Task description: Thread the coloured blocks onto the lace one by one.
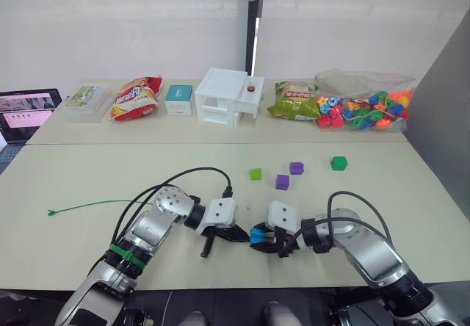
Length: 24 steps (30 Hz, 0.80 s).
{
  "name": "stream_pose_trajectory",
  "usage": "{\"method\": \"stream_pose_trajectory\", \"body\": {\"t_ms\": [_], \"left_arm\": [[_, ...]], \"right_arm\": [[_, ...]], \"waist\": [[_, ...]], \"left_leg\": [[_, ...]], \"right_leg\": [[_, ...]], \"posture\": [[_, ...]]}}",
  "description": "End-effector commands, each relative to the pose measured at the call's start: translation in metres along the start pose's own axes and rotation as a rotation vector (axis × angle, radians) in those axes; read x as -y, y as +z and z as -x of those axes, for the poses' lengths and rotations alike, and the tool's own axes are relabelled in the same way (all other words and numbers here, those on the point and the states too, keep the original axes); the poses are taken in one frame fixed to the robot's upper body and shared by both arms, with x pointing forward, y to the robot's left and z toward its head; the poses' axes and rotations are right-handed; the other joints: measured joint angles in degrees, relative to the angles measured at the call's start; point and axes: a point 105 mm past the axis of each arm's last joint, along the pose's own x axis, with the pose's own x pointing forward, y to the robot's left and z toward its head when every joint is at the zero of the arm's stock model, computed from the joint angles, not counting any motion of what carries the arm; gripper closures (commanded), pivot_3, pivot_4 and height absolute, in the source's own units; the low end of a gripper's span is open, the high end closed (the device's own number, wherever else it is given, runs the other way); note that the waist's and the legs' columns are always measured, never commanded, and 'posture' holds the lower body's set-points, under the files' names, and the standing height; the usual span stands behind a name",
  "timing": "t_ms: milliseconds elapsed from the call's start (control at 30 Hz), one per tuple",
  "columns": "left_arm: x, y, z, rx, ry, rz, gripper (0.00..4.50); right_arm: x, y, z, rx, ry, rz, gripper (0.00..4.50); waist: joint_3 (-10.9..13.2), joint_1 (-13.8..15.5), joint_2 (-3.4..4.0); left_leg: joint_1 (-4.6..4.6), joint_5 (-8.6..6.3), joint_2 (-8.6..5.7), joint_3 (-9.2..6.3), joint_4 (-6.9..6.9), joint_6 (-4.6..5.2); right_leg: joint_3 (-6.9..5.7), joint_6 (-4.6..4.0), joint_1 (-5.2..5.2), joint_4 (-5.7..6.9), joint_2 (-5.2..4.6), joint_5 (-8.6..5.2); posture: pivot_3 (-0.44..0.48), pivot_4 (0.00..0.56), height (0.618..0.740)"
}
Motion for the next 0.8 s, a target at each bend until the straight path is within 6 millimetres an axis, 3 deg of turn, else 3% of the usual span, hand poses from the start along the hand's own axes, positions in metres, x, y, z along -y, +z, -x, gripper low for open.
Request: {"method": "stream_pose_trajectory", "body": {"t_ms": [33,233,367,633,700,800], "left_arm": [[-0.006,0.017,-0.008,0.031,0.036,-0.04,4.48],[-0.006,0.008,-0.005,-0.022,0.044,-0.017,4.48],[-0.001,0.02,0.006,0.038,-0.006,0.077,3.38],[0.002,0.029,0.027,-0.009,0.004,0.03,0.74],[0.001,0.028,0.026,-0.036,0.018,0.01,0.02],[0.0,0.026,0.022,-0.065,0.023,-0.016,0.0]], "right_arm": [[0.0,0.006,0.0,0.015,-0.007,0.013,3.12],[0.0,0.006,-0.001,0.016,-0.004,0.014,3.12],[0.0,0.007,-0.001,0.024,-0.006,0.008,3.12],[-0.002,0.014,-0.001,0.068,-0.007,0.006,3.12],[0.002,0.013,0.001,0.067,-0.02,0.014,2.05],[0.005,0.015,0.008,0.071,-0.03,0.012,1.12]], "waist": [[0.0,0.1,0.0],[0.0,0.0,0.0],[0.0,-0.1,0.0],[0.0,-0.2,0.0],[0.0,-0.1,0.0],[0.0,0.0,0.0]], "left_leg": [[0.0,0.0,0.0,0.0,0.0,0.0],[0.0,0.0,0.0,0.0,0.0,0.0],[0.0,0.0,0.0,0.0,0.0,0.0],[0.0,0.0,0.02,-0.01,-0.02,0.0],[0.0,0.0,0.02,-0.01,-0.03,0.0],[-0.01,0.0,0.01,-0.01,-0.02,0.0]], "right_leg": [[0.0,0.0,0.02,0.0,0.0,0.0],[0.0,0.0,0.0,0.0,0.0,0.0],[0.0,0.0,-0.01,0.01,0.01,0.0],[0.0,0.0,-0.04,0.02,0.02,0.0],[0.0,0.0,-0.04,0.01,0.02,0.0],[0.0,0.0,-0.03,-0.01,0.01,0.0]], "posture": [[0.0,0.15,0.74],[0.0,0.15,0.74],[0.0,0.15,0.74],[0.0,0.15,0.74],[0.0,0.15,0.74],[0.0,0.15,0.74]]}}
